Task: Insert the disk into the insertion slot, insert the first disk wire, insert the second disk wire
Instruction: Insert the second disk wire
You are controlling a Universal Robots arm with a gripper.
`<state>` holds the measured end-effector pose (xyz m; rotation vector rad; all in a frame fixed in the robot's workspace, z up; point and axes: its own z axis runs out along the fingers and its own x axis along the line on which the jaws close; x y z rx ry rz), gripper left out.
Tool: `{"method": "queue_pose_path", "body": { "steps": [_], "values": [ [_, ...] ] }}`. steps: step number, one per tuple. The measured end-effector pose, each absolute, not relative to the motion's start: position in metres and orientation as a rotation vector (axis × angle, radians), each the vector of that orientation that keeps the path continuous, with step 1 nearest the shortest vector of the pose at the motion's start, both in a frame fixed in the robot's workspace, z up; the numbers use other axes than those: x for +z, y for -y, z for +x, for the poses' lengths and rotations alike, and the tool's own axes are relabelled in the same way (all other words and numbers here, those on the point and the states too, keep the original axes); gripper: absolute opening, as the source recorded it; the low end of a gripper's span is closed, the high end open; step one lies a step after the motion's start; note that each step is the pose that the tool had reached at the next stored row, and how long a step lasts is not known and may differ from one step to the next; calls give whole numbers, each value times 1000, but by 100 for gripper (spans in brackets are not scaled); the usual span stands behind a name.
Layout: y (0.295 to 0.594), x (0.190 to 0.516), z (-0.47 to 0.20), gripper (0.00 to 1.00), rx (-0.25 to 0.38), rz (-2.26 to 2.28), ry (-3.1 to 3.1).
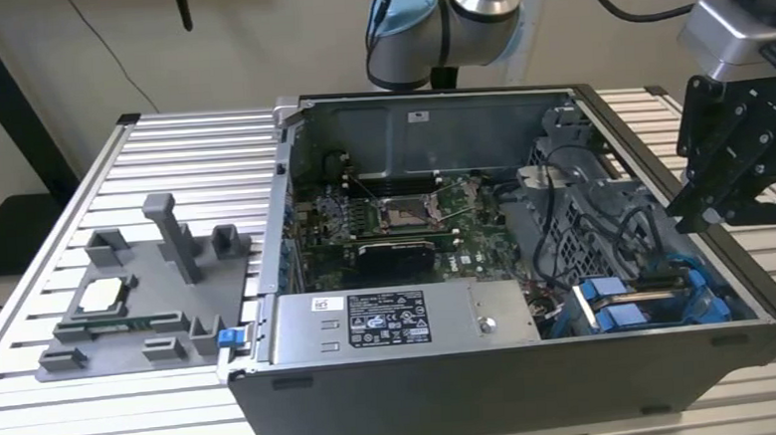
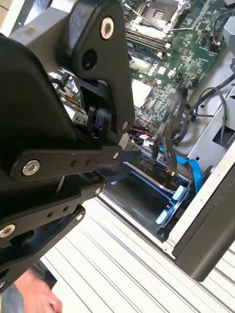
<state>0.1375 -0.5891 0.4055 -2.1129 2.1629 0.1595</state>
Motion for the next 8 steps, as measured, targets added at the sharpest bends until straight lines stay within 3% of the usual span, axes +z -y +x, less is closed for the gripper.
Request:
{"method": "queue_pose_path", "body": {
  "steps": [8],
  "values": [
    [589,406,138,100,160,-2113,-2163]
  ]
}}
